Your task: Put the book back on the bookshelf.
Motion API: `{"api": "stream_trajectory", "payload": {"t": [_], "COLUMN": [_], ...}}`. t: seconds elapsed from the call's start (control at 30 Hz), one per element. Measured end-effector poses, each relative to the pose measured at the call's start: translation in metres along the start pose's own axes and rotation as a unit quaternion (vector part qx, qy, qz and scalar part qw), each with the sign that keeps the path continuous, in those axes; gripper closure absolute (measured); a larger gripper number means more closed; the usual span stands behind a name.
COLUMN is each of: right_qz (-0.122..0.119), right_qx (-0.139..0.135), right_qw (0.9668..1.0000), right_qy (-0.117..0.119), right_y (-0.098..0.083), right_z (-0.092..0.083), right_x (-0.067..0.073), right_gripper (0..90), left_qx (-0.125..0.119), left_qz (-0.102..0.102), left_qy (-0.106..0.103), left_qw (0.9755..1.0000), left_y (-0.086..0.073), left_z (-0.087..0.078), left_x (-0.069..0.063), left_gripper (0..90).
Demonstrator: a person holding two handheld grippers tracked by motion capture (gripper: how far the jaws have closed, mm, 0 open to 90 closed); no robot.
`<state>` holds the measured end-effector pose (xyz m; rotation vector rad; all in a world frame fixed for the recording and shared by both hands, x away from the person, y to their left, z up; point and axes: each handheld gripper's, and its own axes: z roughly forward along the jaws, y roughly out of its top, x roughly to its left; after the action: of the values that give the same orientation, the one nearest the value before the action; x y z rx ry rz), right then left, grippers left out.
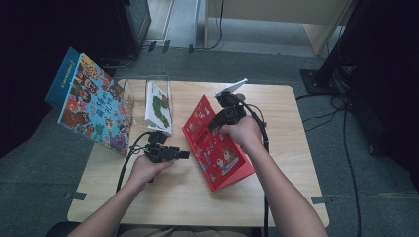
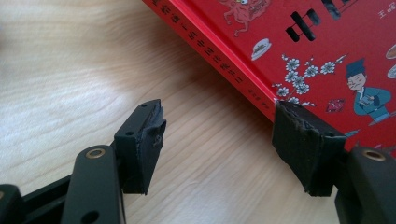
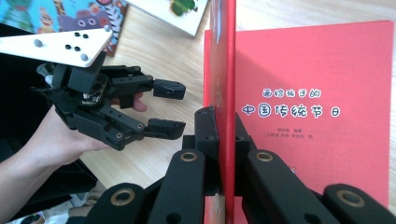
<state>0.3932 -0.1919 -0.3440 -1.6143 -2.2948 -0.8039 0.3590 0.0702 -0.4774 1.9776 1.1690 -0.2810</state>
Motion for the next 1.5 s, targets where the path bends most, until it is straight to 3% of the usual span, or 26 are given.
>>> {"api": "stream_trajectory", "payload": {"t": [0.17,0.4,0.5,0.7,0.87,1.1,1.3,1.5], "right_qz": [-0.003,-0.002,-0.010,-0.032,-0.046,-0.051,-0.065,-0.089], "right_qx": [-0.025,-0.051,-0.061,-0.075,-0.069,-0.072,-0.039,-0.011], "right_qw": [0.9996,0.9984,0.9977,0.9961,0.9955,0.9951,0.9970,0.9959], "right_qy": [0.011,0.025,0.027,0.033,0.046,0.045,0.012,-0.008], "right_y": [-0.008,-0.017,-0.021,-0.028,-0.031,-0.034,-0.021,-0.008], "right_z": [-0.019,-0.040,-0.047,-0.054,-0.054,-0.059,-0.063,-0.066], "right_x": [-0.003,-0.005,-0.003,-0.001,-0.001,0.004,0.019,0.032], "right_gripper": [88.4,88.4,88.5,88.5,88.6,88.5,88.5,88.6], "left_qx": [-0.006,0.001,-0.007,-0.005,-0.005,-0.001,-0.003,-0.004], "left_qz": [-0.002,0.016,0.032,0.037,0.046,0.049,0.046,0.041], "left_qy": [-0.005,-0.010,-0.011,-0.027,-0.038,-0.044,-0.053,-0.062], "left_qw": [1.0000,0.9998,0.9994,0.9989,0.9982,0.9978,0.9975,0.9972], "left_y": [0.012,0.032,0.038,0.043,0.047,0.052,0.052,0.053], "left_z": [-0.007,-0.010,-0.013,-0.014,-0.014,-0.013,-0.011,-0.012], "left_x": [-0.005,-0.019,-0.022,-0.022,-0.027,-0.031,-0.033,-0.032], "left_gripper": [31.8,30.7,32.2,31.8,31.1,31.0,30.8,30.4]}}
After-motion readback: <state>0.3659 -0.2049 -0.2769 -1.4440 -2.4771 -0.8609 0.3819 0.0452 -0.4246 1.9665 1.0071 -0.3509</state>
